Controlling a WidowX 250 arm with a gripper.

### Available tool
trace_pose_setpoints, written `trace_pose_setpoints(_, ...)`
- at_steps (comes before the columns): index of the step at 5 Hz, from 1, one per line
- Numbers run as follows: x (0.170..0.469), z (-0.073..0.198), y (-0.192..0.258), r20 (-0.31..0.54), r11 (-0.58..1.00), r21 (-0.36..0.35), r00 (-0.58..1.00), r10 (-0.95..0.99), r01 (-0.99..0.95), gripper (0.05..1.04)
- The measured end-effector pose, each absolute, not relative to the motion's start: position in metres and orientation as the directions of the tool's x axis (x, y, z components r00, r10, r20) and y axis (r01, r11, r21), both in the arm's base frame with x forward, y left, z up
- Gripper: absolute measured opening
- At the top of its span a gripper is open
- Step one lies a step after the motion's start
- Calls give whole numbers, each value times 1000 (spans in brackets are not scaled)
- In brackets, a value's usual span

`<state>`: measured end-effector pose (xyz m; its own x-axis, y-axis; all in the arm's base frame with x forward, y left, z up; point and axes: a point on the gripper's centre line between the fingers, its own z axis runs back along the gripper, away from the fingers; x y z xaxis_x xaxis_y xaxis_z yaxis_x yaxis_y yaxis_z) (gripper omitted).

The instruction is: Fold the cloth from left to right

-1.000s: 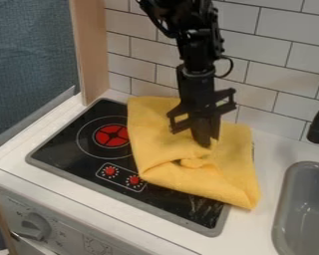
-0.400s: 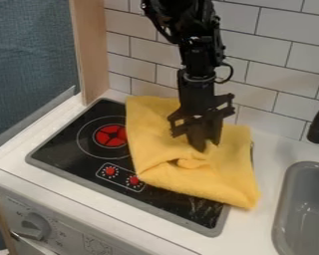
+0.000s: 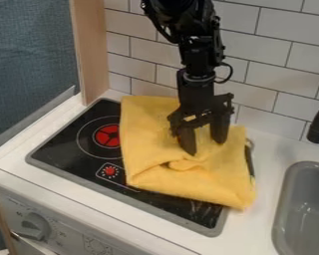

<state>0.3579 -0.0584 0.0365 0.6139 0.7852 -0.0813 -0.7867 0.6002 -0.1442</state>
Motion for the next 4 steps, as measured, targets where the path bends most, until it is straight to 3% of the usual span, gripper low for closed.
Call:
trace_pose_setpoints(2,354,62,-59,-64,596,-190,616,785,-780,999)
trace_pose_setpoints(4,339,118,-53,-9,633,-273,660,751,-724,999)
